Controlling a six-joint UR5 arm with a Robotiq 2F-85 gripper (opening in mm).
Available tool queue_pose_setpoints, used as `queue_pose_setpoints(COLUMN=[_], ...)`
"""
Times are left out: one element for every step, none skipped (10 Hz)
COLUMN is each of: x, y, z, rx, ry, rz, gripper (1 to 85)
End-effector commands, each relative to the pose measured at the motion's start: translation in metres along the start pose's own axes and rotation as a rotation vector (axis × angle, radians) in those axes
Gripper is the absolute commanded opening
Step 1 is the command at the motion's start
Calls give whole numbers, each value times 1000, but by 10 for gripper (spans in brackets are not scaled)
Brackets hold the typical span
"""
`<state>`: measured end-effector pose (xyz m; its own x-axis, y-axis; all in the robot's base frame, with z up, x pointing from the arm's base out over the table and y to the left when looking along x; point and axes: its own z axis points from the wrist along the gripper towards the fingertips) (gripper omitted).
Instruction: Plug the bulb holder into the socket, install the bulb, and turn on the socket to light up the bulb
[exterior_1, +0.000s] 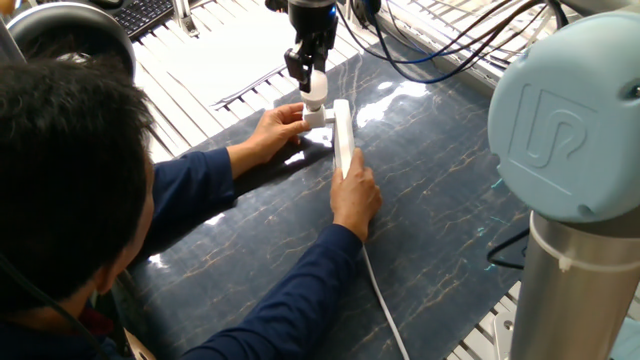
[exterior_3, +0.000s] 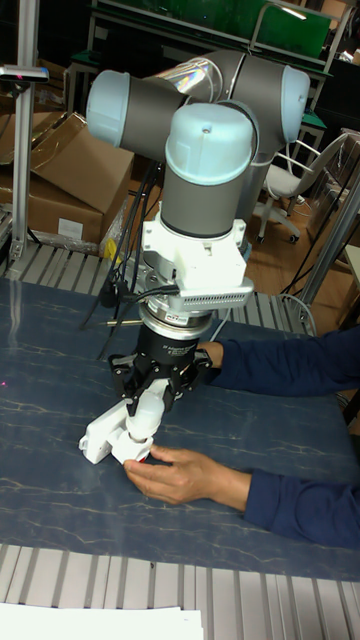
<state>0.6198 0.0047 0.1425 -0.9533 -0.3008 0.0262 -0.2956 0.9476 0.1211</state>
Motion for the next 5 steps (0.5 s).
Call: queue_pose_setpoints(x=[-2,-2,-3,-3,-6], y=[6,5,3,2,1], z=[-3,-3,-2,-3,-3], rx=[-11,-7,1,5,7], ry=[12,14,13,11,-3], rz=[47,50,48,40,12], gripper=[10,17,23,40,130])
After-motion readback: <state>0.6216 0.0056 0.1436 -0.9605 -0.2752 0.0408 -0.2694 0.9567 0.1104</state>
